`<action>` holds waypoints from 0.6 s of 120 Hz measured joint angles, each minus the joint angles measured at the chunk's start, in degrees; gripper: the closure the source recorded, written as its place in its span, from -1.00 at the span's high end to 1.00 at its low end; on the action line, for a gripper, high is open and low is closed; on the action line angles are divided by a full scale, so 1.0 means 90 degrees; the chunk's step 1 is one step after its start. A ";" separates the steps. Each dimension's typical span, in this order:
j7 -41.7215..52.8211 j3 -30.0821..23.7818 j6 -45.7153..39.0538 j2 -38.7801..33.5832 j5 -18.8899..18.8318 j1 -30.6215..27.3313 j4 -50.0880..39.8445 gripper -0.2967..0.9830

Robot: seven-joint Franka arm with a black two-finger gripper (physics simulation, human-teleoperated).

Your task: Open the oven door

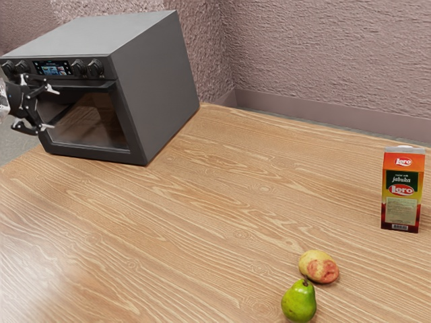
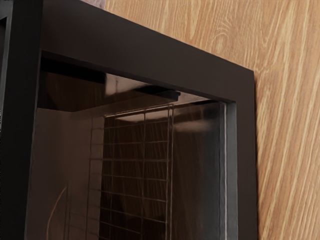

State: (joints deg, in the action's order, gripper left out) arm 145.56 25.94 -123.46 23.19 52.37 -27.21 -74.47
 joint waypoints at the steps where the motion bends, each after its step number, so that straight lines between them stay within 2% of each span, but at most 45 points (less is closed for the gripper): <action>1: -0.0003 -0.0002 -0.0014 0.0001 -0.0006 0.0004 0.0000 0.54; 21: -0.0092 -0.0171 -0.0505 0.0096 -0.0078 0.0032 0.0010 0.54; 54: -0.0385 -0.0232 -0.1442 0.0150 -0.0516 0.0260 -0.0033 0.54; 72: -0.0724 -0.0153 -0.1810 0.0080 -0.0903 0.0504 -0.0101 0.54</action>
State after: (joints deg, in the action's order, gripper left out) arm 139.04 24.57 -139.75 23.92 44.24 -22.67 -75.39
